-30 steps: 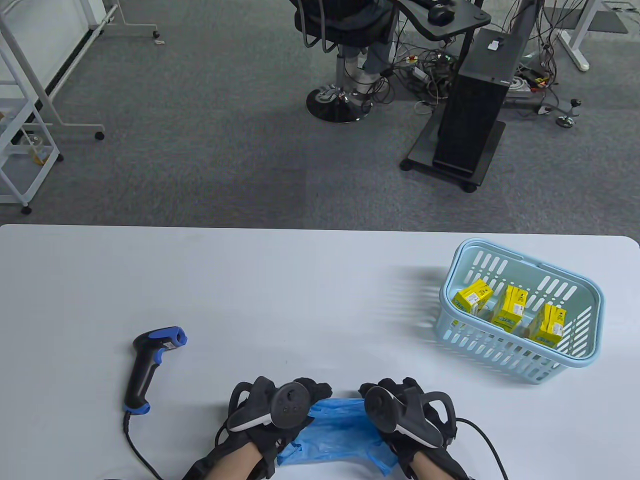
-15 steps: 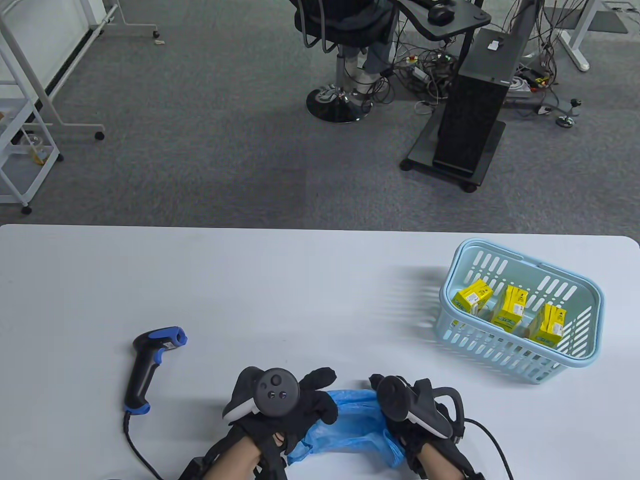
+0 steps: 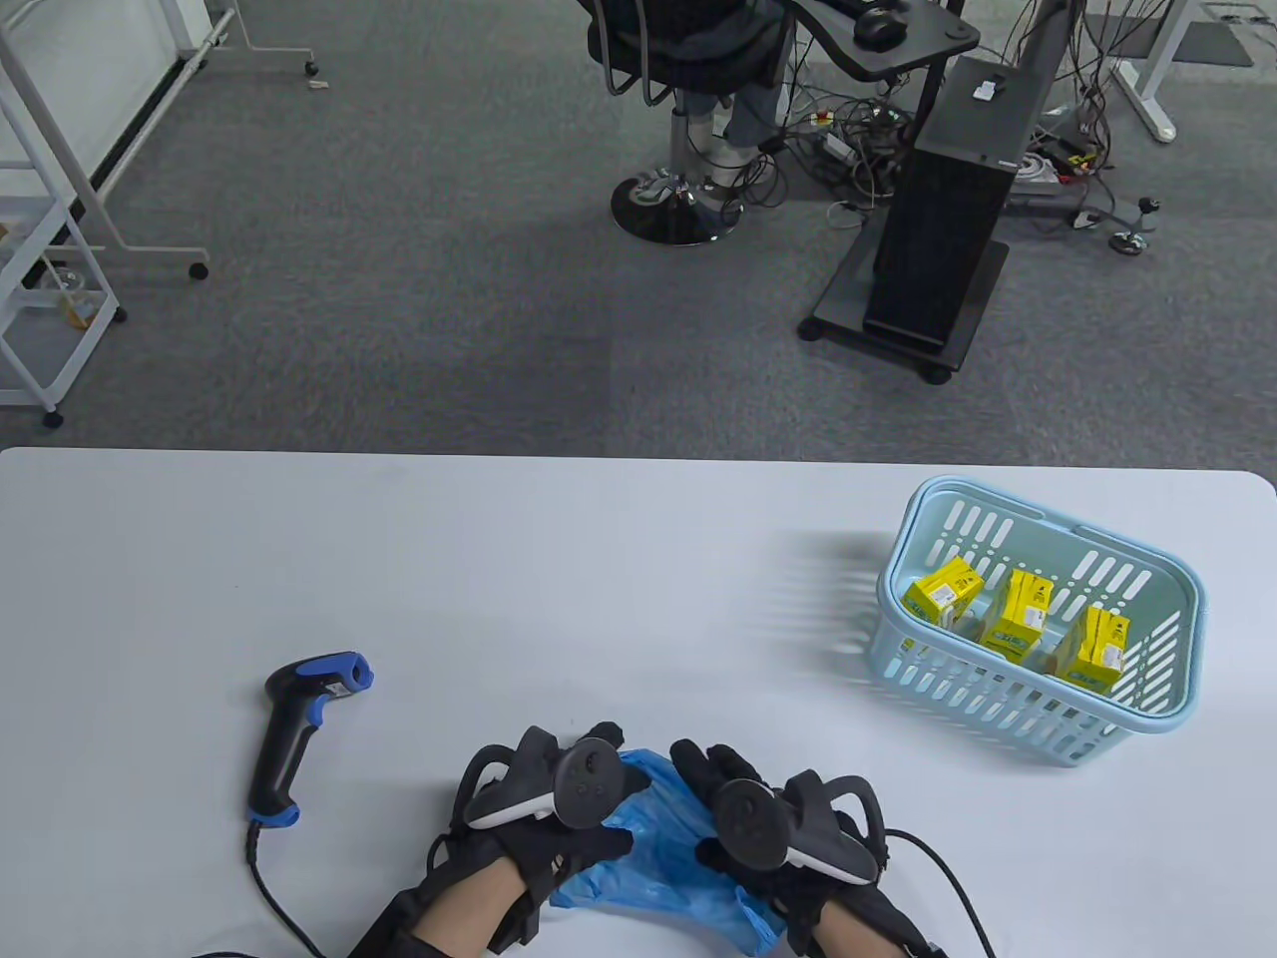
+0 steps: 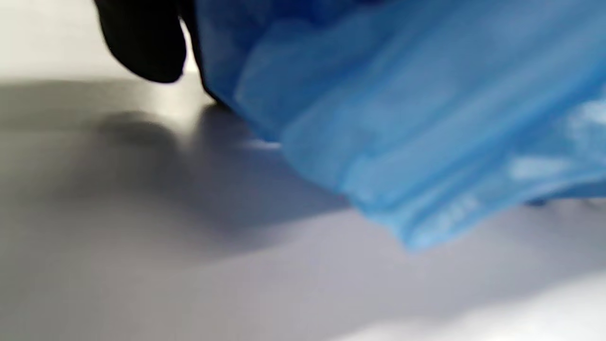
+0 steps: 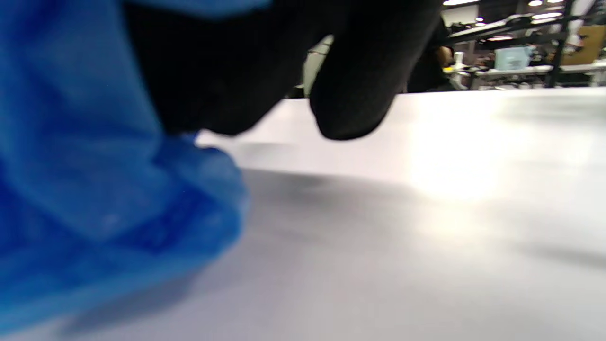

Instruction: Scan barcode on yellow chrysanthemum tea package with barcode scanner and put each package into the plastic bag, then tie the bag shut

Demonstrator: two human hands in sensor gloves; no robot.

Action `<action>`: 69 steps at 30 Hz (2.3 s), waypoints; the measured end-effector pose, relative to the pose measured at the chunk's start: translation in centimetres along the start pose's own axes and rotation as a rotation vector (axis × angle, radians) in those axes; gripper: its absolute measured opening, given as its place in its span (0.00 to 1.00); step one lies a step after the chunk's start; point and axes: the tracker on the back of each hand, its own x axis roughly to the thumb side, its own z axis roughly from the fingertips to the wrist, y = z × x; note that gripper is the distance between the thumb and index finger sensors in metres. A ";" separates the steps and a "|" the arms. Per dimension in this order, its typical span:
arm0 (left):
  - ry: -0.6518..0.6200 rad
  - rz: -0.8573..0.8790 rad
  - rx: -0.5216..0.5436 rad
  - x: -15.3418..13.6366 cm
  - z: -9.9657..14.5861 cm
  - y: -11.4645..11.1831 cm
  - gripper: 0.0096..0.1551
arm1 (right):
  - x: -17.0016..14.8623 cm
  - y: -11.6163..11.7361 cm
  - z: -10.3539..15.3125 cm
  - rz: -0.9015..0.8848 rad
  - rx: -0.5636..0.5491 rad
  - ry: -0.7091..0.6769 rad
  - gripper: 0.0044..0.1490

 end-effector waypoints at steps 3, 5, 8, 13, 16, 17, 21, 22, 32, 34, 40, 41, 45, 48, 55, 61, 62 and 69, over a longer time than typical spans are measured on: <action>0.033 -0.051 0.000 -0.1 -0.1 -0.1 0.45 | 1.3 -0.2 0.1 0.037 -0.021 -0.072 0.56; 0.053 -0.060 -0.027 -0.3 -0.2 -0.3 0.45 | 2.3 -0.3 0.1 0.070 -0.038 -0.125 0.50; 0.075 -0.061 -0.038 -0.5 -0.3 -0.4 0.45 | 3.1 -0.1 0.0 0.073 -0.024 -0.148 0.33; 0.105 -0.041 -0.066 -1.0 -0.3 -0.5 0.46 | 1.4 0.5 -0.3 0.139 0.032 -0.052 0.51; 0.094 -0.029 -0.098 -0.9 -0.3 -0.7 0.48 | -1.1 0.7 -0.6 0.079 0.121 0.085 0.53; 0.092 -0.036 -0.104 -0.8 -0.4 -0.7 0.49 | -2.0 0.8 -0.5 0.049 0.134 0.133 0.52; 0.098 -0.017 -0.113 -1.2 -0.4 -0.7 0.52 | -4.4 1.1 -0.2 0.117 0.137 0.211 0.47; 0.104 -0.011 -0.123 -1.3 -0.5 -0.7 0.52 | -4.7 1.1 -0.1 0.140 0.146 0.228 0.47; 0.173 0.048 -0.122 -3.4 -0.2 -0.8 0.50 | -8.1 1.7 0.1 0.046 0.208 0.337 0.44; 0.187 0.048 -0.121 -3.5 -0.1 -0.7 0.50 | -8.6 1.7 0.2 0.024 0.224 0.356 0.43; 0.192 0.043 -0.129 -3.4 -0.1 -0.7 0.48 | -10.9 2.0 1.0 -0.058 0.222 0.431 0.35; 0.192 0.042 -0.128 -3.4 -0.1 -0.6 0.47 | -11.0 2.1 1.1 -0.090 0.230 0.444 0.35; 0.196 0.052 -0.125 -3.5 0.0 -0.7 0.47 | -11.3 2.1 1.2 -0.087 0.231 0.444 0.35; 0.189 0.079 -0.118 -3.8 -0.1 -0.7 0.47 | -11.0 1.9 1.2 -0.110 0.228 0.409 0.37; 0.126 0.169 -0.005 -4.2 0.7 1.5 0.47 | -10.0 -0.8 1.1 -0.218 0.147 0.330 0.53; 0.075 0.162 0.141 -3.5 2.4 6.0 0.48 | -9.0 -3.0 1.5 -0.179 0.051 0.297 0.54; 0.067 0.155 0.168 -3.5 2.9 6.9 0.49 | -8.7 -3.7 1.6 -0.183 0.022 0.286 0.54; 0.027 0.097 0.325 -2.4 5.9 10.8 0.57 | -5.7 -10.1 1.0 -0.128 -0.124 0.247 0.61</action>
